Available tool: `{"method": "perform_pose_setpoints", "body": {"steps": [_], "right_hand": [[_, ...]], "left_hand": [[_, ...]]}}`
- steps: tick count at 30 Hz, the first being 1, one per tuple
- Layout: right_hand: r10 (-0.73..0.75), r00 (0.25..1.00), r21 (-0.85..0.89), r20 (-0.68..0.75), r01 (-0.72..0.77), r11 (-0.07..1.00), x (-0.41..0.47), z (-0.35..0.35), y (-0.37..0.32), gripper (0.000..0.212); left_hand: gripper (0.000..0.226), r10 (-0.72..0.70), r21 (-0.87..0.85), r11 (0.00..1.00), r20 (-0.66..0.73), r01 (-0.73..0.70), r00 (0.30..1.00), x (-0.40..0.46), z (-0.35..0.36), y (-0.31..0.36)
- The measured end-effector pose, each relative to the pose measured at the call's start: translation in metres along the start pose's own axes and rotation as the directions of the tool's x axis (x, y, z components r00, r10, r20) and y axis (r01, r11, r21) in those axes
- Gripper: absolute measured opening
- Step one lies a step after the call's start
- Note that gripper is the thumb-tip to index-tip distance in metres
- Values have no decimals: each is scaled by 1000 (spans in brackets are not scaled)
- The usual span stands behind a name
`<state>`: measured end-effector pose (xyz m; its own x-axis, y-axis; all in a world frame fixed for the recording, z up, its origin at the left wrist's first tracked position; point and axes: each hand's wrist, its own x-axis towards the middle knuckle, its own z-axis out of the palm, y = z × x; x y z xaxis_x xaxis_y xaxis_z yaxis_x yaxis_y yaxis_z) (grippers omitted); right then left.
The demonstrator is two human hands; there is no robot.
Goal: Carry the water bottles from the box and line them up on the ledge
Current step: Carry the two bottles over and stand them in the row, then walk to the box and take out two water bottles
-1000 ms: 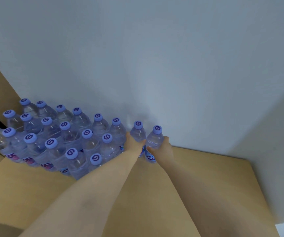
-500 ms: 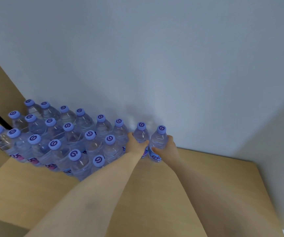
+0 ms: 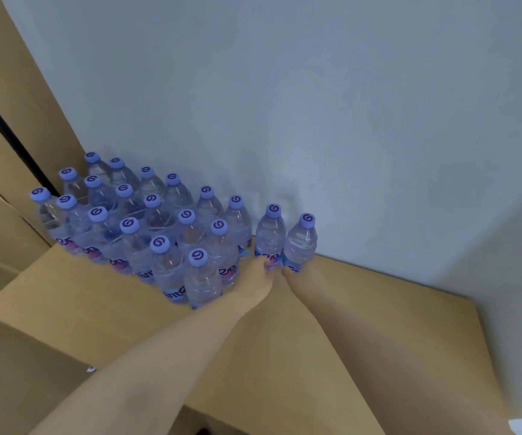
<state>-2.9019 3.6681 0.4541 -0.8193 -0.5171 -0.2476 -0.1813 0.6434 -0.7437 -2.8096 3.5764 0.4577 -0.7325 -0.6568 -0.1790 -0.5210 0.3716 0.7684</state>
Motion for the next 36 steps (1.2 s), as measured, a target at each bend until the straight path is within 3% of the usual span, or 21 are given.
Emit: {"method": "perform_pose_setpoints", "body": {"steps": [3, 6, 14, 22, 27, 31, 33, 36], "right_hand": [[-11, 995, -24, 103, 14, 1000, -22, 14, 5, 13], [-8, 988, -111, 152, 26, 993, -45, 33, 10, 40], [-132, 944, -258, 304, 215, 942, -116, 105, -21, 39], [-356, 831, -20, 428, 402, 915, -197, 221, -148, 27], [-528, 685, 69, 502, 577, 814, -247, 307, -231, 28], [-623, 517, 39, 588, 750, 660, -282, 369, -288, 37], [-630, 432, 111, 645, 763, 637, -297, 396, -314, 38], [-635, 361, 227, 683, 721, 655, -313, 432, -352, 33]], "left_hand": [[14, 5, 88, 996, 18, -7, 1000, -24, -3, -13], [20, -47, 115, 992, 43, 42, 998, -48, -9, -33], [26, -163, 90, 983, 20, 161, 986, -111, -80, -116], [25, -252, -37, 968, -199, 249, 947, -177, -226, -212], [25, -268, -33, 960, -393, 277, 880, -243, -337, -273], [27, -350, -76, 926, -538, 369, 767, -299, -403, -324], [28, -405, -156, 907, -579, 392, 707, -321, -430, -347], [27, -502, -311, 863, -613, 398, 610, -348, -466, -378]]}}
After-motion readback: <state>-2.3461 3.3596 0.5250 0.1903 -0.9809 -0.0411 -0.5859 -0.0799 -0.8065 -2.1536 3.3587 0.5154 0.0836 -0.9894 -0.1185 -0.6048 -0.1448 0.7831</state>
